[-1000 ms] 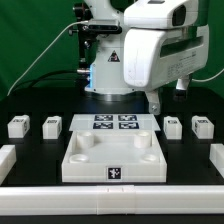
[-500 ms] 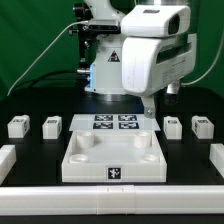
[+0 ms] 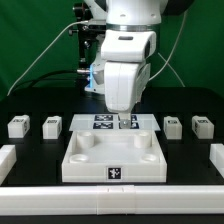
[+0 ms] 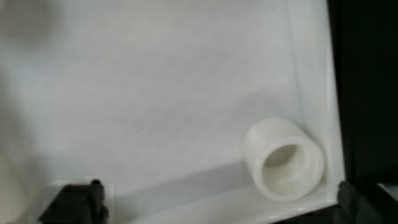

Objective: Assemble one leg

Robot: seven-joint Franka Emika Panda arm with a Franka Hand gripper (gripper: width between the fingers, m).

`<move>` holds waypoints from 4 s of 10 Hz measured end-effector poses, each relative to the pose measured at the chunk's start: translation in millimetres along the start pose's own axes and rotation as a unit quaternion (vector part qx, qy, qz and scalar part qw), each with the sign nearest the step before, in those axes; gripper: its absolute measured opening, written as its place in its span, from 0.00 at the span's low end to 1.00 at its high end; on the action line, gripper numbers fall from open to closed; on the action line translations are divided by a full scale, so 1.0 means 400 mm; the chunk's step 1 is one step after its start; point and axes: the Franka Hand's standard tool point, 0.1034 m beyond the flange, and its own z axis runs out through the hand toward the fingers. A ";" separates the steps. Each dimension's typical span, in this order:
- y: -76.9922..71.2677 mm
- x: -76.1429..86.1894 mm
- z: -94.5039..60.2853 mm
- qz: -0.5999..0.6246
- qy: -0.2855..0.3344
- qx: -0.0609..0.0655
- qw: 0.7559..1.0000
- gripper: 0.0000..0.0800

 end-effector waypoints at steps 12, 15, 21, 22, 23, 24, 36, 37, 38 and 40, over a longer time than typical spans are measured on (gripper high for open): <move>-0.086 -0.073 0.093 -0.144 0.004 0.002 0.990 0.81; -0.101 -0.084 0.139 -0.139 0.008 0.013 0.990 0.81; -0.110 -0.086 0.160 -0.126 0.008 0.021 0.992 0.80; -0.110 -0.086 0.160 -0.125 0.008 0.022 0.992 0.55; -0.110 -0.086 0.161 -0.124 0.008 0.022 0.992 0.55; -0.110 -0.086 0.161 -0.124 0.008 0.022 0.992 0.37; -0.095 -0.069 0.152 -0.124 0.010 0.011 0.992 0.08; -0.084 -0.046 0.147 -0.130 0.011 0.008 0.991 0.08; -0.077 -0.027 0.149 -0.136 0.012 0.007 0.991 0.08; -0.067 -0.002 0.153 -0.145 0.013 0.006 0.989 0.08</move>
Offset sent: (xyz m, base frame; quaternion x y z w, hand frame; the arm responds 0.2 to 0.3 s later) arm 0.0000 0.0000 0.0000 0.0000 0.0000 0.0000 1.0000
